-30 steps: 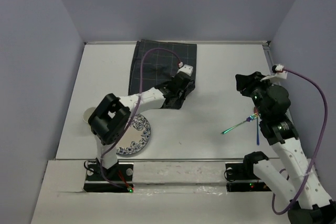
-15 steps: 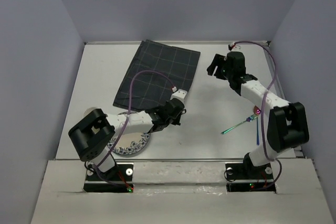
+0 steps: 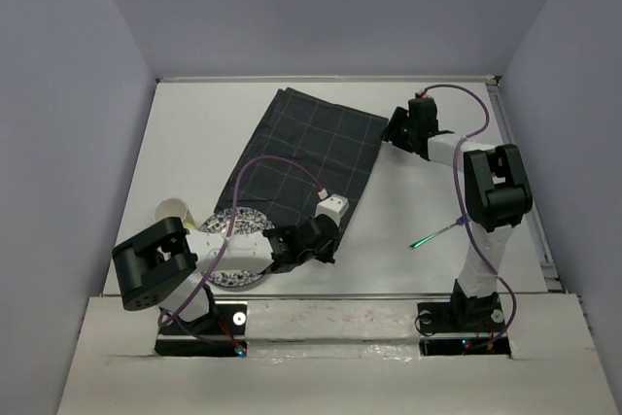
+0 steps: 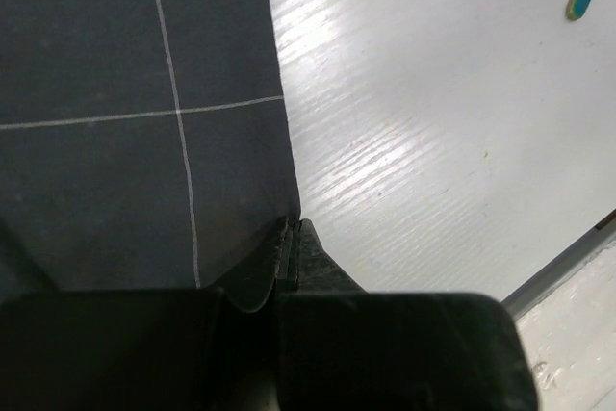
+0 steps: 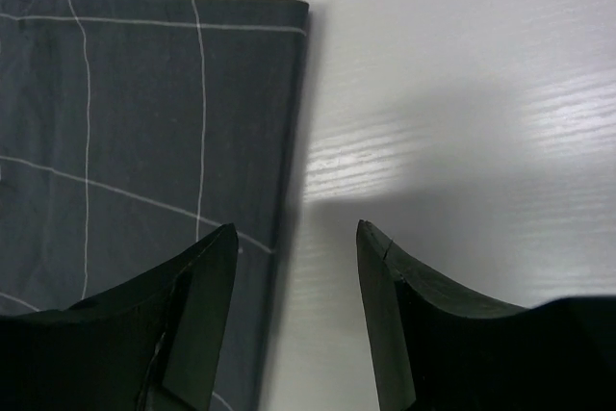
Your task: Set the dinner table for one person
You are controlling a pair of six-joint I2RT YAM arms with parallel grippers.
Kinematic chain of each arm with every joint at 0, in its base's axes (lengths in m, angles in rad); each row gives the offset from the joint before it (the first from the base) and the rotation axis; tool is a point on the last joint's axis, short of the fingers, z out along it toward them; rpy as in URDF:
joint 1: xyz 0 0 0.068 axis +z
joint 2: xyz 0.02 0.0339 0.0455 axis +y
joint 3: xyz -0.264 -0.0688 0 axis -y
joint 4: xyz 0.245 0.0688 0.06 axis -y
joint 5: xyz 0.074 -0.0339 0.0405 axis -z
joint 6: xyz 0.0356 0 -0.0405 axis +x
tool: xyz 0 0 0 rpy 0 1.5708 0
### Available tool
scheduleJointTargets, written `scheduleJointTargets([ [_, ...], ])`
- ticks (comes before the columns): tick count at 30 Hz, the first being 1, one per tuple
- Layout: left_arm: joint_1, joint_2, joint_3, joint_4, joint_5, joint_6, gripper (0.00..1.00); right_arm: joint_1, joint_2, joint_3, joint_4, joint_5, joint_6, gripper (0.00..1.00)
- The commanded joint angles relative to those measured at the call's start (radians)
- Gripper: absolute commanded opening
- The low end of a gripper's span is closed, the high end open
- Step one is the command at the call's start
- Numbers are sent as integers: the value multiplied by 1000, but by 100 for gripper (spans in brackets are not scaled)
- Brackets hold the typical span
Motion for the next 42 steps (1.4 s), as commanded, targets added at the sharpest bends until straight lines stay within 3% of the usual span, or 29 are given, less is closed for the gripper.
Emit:
scheduleJointTargets([
  [1,-8,-40,-51,65,-11,-57,0,-19,46,89,65,-39,48,55],
  [19,-9,-94,-94,48,-39,-72,0,-74,199,206,91,-109,103,41],
  [26,-9,-88,-89,42,-47,-74,0,-83,273,232,136,-209,172,34],
  [28,-9,-94,-89,40,-48,-77,0,-83,287,229,153,-215,189,30],
  [30,-9,-97,-85,29,-59,-75,0,-92,291,222,188,-223,209,16],
  [31,-9,-99,-80,22,-71,-72,0,-92,288,214,238,-228,218,0],
  [36,-8,-120,-33,-50,-164,-48,0,-125,183,59,459,-252,284,0],
  [42,29,-304,113,-201,-344,63,0,-154,-172,-77,444,-120,169,0],
])
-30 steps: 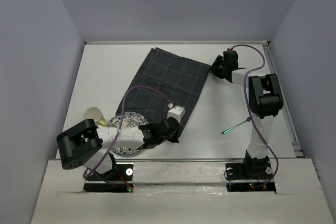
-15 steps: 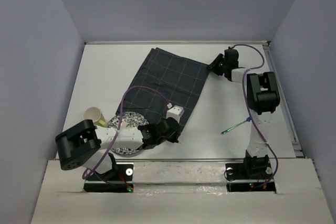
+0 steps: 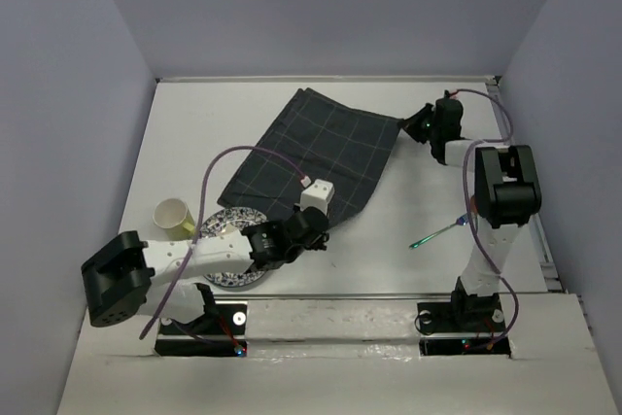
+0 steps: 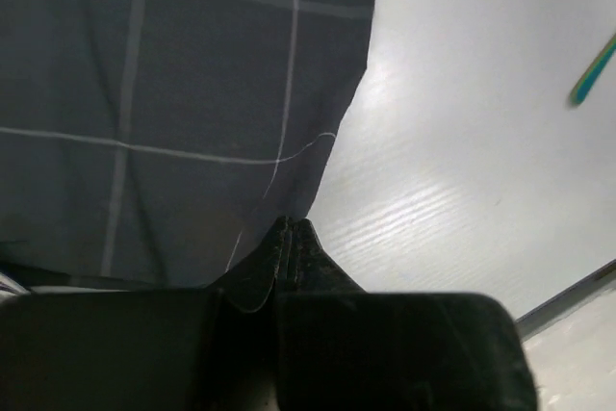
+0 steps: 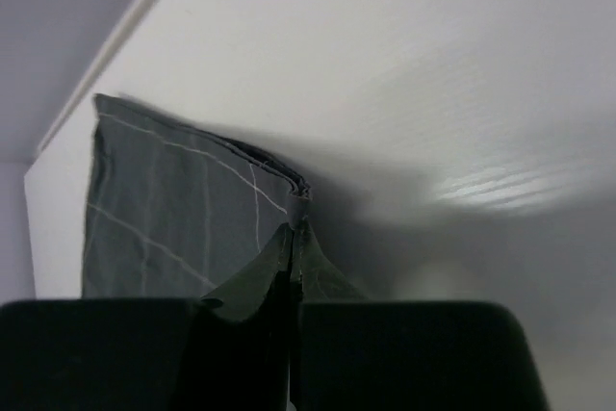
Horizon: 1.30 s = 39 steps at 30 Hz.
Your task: Set the dinner table for one person
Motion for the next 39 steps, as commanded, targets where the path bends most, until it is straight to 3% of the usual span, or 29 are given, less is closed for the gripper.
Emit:
scheduleJointTargets([
  [1,47,-171,146,-70,-188,101,0,-21,-344,-62,102,119,-94,0],
  [11,337,-292,324,-25,-128,217,0,-21,-977,-287,-55,265,-250,0],
  [19,435,-313,476,2,-95,247,0,-21,-1199,-268,-250,230,-243,0],
  [26,550,-180,582,38,-6,254,0,-21,-1071,-229,-225,182,-217,0],
  [28,675,-99,626,44,172,205,0,-21,-982,-193,-219,170,-211,0],
  [31,757,22,718,49,243,190,0,-21,-897,-119,-173,143,-191,0],
  [35,846,206,983,-49,272,214,0,-21,-750,53,-181,116,-185,0],
  [39,874,372,1369,-222,254,254,0,-21,-612,315,-260,110,-203,0],
])
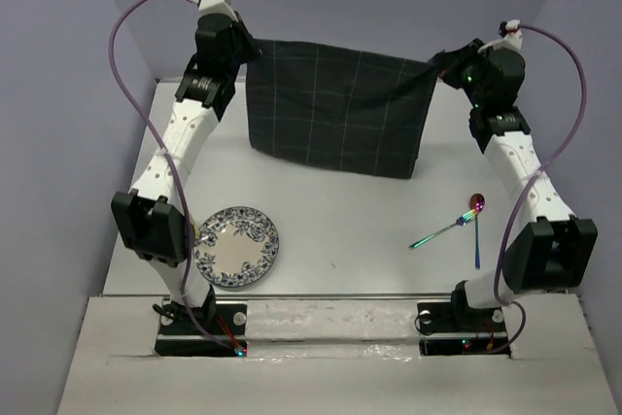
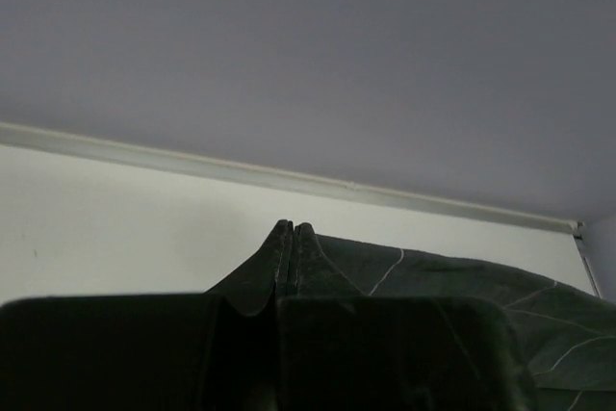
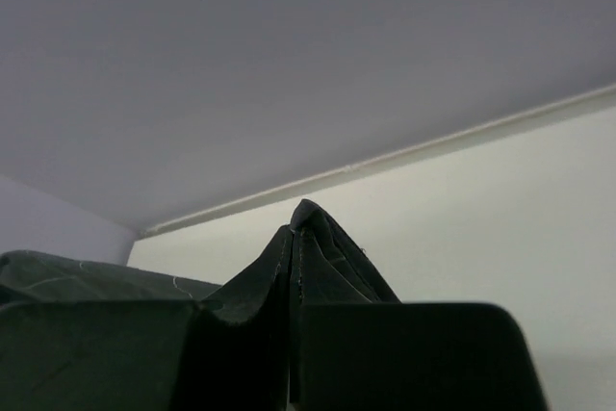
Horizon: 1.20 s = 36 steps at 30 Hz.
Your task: Set the dinner table for one person
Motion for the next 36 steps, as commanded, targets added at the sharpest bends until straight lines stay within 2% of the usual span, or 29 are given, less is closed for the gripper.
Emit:
scheduleJointTargets([
  [1,17,66,354,-105,24,53,0,-3,53,265,16,-22,-15,0],
  [3,23,89,442,-151,24,67,0,-3,74,308,-1,-26,-21,0],
  [5,29,91,444,-162,21,68,0,-3,79,344,-15,-30,-25,0],
  [8,40,22,303,-117,16,59,0,-3,73,301,-19,-35,-38,0],
  [9,41,-6,161,-47,18,50,0,-3,68,273,-18,-33,-39,0],
  [11,46,-89,7,56,38,-4,0,-3,52,197,8,-33,-38,0],
  [12,46,-112,-141,97,38,-22,0,-3,42,93,31,-32,-30,0],
  [15,50,-202,-391,261,62,-111,0,-3,16,-87,140,-29,-7,0],
  [16,52,-233,-544,300,68,-157,0,-3,18,-189,159,-29,-1,0],
  [17,61,-245,-616,340,78,-177,0,-3,19,-236,195,-30,4,0],
  [18,67,-256,-756,440,90,-195,0,-3,27,-324,214,-30,17,0],
  [20,87,-256,-902,537,121,-240,0,-3,47,-406,271,-39,43,0],
  [21,87,-252,-903,562,122,-245,0,-3,47,-441,289,-39,44,0],
  [22,89,-238,-965,585,125,-246,0,-3,73,-495,303,-59,59,0],
  [27,89,-219,-1079,665,147,-254,0,-3,133,-593,338,-107,103,0],
  [36,89,-276,-1263,776,203,-274,0,-3,39,-768,343,-124,126,0],
])
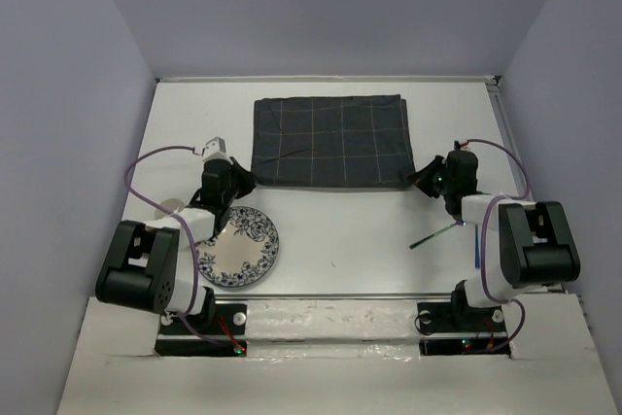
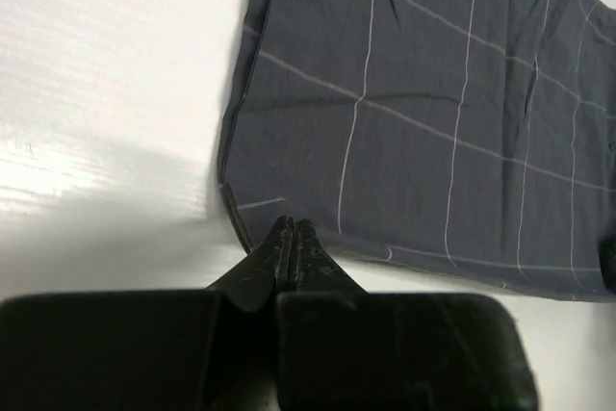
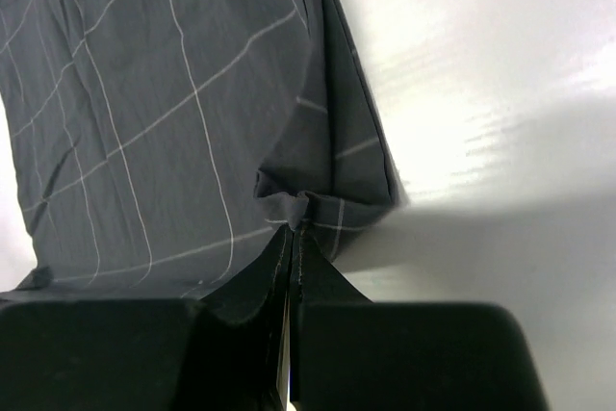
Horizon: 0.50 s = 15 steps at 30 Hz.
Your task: Set the dinner table for one person
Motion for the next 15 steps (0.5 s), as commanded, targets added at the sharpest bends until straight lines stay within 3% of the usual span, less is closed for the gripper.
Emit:
scheduleJointTargets([
  [1,6,-59,-64,126,36,-16,0,-3,-72,-68,76,-13,16,0],
  [15,6,-179,-146,111,38,-8,0,6,-107,-163,87,-62,36,0],
])
